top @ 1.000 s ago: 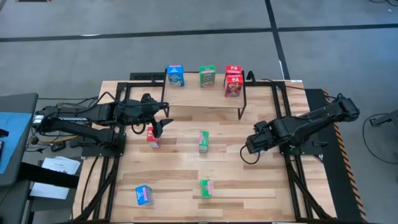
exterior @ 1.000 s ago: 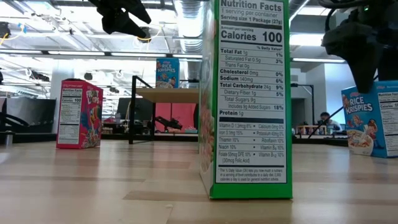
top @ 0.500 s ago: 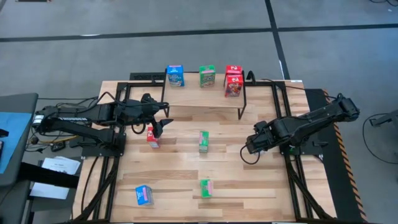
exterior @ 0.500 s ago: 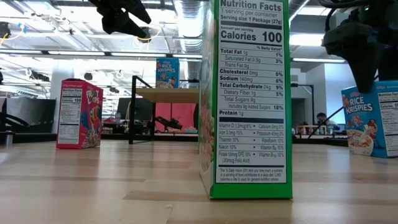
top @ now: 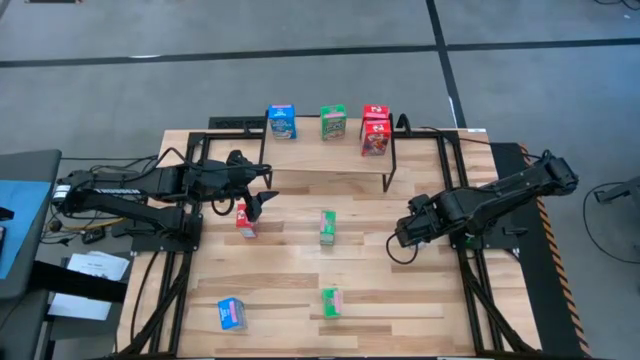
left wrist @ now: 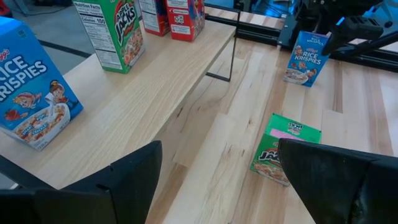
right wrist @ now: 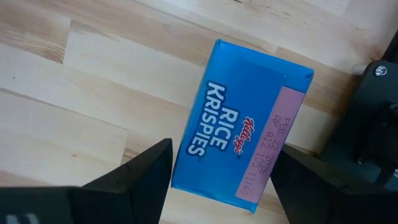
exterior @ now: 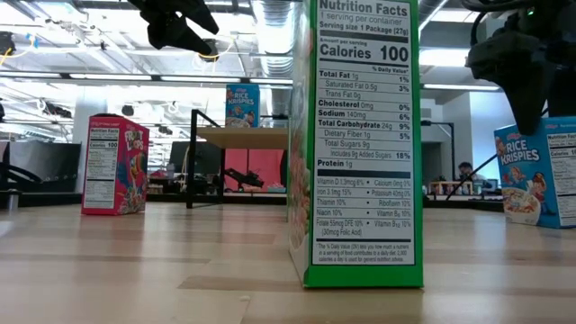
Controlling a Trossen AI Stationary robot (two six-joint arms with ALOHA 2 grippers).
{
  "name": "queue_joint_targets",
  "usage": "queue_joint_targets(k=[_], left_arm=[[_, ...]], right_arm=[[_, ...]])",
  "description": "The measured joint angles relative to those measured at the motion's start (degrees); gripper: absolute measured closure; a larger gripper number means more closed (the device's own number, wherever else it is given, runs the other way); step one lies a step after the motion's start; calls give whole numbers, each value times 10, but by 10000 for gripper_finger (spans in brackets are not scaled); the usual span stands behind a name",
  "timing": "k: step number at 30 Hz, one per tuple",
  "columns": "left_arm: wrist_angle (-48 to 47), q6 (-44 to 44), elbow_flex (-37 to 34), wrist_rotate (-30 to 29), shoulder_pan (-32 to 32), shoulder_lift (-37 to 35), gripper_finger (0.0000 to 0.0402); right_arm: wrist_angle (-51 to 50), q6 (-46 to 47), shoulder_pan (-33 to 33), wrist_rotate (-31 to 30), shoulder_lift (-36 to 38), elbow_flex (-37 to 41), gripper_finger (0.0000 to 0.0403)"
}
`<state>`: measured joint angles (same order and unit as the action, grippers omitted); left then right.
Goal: Stack cereal on shelf
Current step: Put the top blue cereal box on the shelf aligned with the other blue cereal box
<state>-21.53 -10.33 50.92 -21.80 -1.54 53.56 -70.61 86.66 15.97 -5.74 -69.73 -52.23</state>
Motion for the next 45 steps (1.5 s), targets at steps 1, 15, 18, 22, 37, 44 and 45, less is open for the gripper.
queue_joint_targets(k=[1, 15, 18, 22, 37, 44, 45], left_arm=[[0, 0, 0, 0, 0, 0, 90], [5, 1, 0, 0, 0, 0, 90], [5, -1, 0, 0, 0, 0, 90], [4, -8, 0, 0, 0, 0, 90], [4, -3, 0, 0, 0, 0, 90], [2, -2, 0, 0, 0, 0, 90], [2, -3, 0, 0, 0, 0, 90]], right_arm=[[0, 0, 0, 0, 0, 0, 123], [4, -16, 18, -2, 0, -38, 123], [0, -16, 21, -4, 0, -42, 123], [-7, -16, 21, -4, 0, -43, 123], [-10, 6, 10, -6, 0, -43, 123], [-21, 19, 7, -6, -20, -43, 123], [-22, 20, 7, -6, -27, -43, 123]])
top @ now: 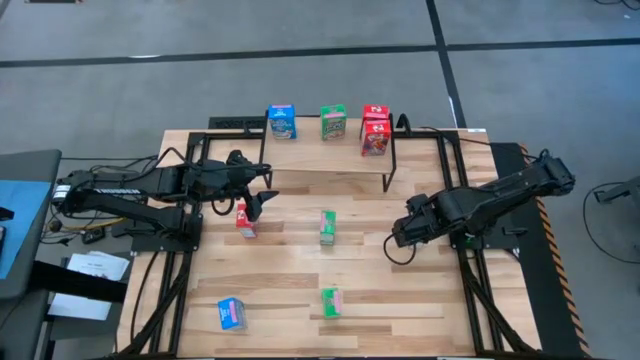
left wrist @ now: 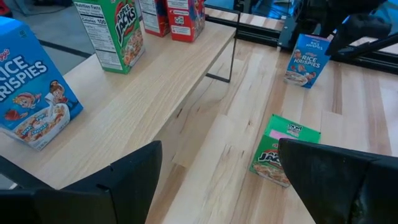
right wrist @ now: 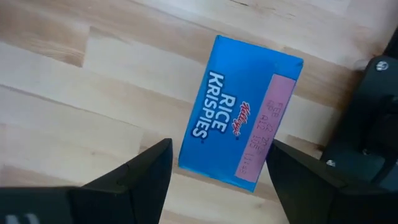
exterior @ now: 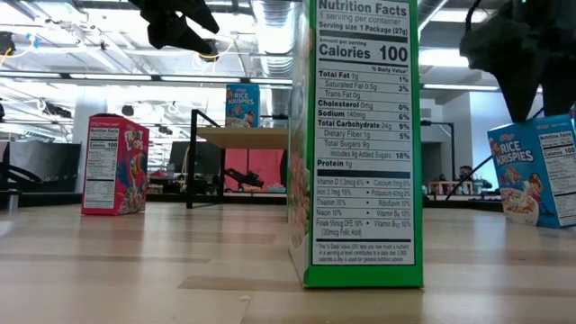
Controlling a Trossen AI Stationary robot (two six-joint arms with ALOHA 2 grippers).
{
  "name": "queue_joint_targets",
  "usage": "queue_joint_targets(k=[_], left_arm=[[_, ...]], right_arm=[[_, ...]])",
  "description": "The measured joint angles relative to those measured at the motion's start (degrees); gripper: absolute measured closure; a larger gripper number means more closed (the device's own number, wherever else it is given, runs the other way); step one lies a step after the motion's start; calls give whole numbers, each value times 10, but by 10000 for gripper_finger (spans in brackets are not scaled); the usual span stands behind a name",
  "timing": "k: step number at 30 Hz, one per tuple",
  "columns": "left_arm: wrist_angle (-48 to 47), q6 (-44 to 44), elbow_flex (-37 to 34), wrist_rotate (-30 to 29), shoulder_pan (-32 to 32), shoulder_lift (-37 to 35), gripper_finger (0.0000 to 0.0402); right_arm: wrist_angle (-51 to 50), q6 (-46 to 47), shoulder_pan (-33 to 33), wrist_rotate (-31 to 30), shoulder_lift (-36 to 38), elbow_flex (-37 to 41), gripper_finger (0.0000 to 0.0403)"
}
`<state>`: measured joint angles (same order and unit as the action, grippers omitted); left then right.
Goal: Stack cereal on shelf
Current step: Put the top blue cereal box on the shelf aligned with the other blue cereal box
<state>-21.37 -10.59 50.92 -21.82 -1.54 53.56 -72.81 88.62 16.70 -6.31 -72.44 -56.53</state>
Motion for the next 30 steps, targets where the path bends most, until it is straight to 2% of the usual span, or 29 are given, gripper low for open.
queue_joint_targets(k=[8, 15, 25, 30], left_arm=[[-3, 2, 0, 0, 0, 0, 90], [-2, 20, 0, 0, 0, 0, 90], [-2, -12, 0, 0, 0, 0, 90], [-2, -5, 0, 0, 0, 0, 90]], right_arm=[[-35, -4, 0, 1, -47, 0, 123], [-35, -11, 1, 3, -54, 0, 127], [-35, -30, 1, 4, -54, 0, 209], [-36, -45, 2, 4, -54, -3, 218]])
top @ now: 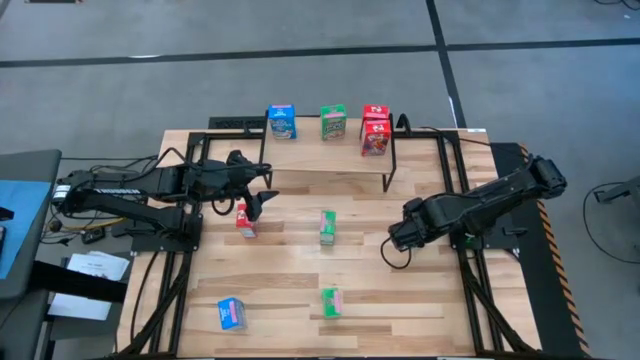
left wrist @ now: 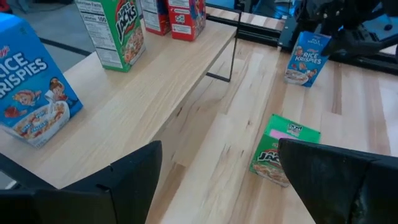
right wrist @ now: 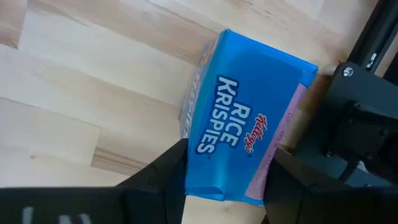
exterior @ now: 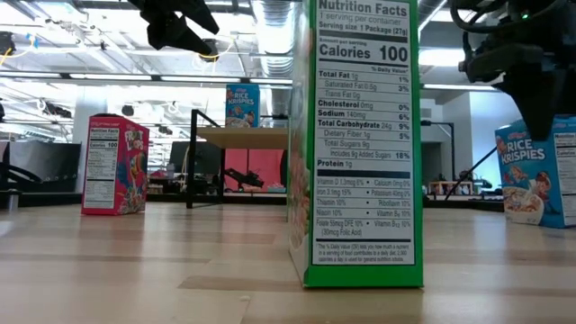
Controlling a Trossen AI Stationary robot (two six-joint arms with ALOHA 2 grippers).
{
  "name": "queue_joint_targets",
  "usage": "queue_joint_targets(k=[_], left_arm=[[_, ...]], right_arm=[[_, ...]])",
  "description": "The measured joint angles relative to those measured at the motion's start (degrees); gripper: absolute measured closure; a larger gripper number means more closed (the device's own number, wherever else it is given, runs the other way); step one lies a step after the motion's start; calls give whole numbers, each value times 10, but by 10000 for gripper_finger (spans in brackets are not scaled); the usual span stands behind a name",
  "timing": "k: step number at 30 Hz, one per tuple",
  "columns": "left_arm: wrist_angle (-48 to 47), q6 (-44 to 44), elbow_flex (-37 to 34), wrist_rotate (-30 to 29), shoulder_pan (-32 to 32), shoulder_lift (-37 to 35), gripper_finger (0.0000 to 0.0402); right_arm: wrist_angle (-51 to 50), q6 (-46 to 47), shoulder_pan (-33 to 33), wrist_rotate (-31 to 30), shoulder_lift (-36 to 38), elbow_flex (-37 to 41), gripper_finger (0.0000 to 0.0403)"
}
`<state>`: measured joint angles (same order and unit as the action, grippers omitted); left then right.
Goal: Stack cereal on shelf
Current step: Put the top blue cereal box on the shelf aligned with the other blue cereal box
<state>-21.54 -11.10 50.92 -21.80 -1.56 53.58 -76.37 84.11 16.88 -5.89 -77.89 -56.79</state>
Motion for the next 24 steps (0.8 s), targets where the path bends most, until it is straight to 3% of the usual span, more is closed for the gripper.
queue_joint_targets(k=[15, 24], left_arm=[[35, -2, 0, 35, 0, 0, 90], [36, -8, 0, 10, 0, 0, 90]], right_arm=[[-1, -83, 0, -29, 0, -134, 214], [-1, -125, -1, -49, 0, -176, 213]])
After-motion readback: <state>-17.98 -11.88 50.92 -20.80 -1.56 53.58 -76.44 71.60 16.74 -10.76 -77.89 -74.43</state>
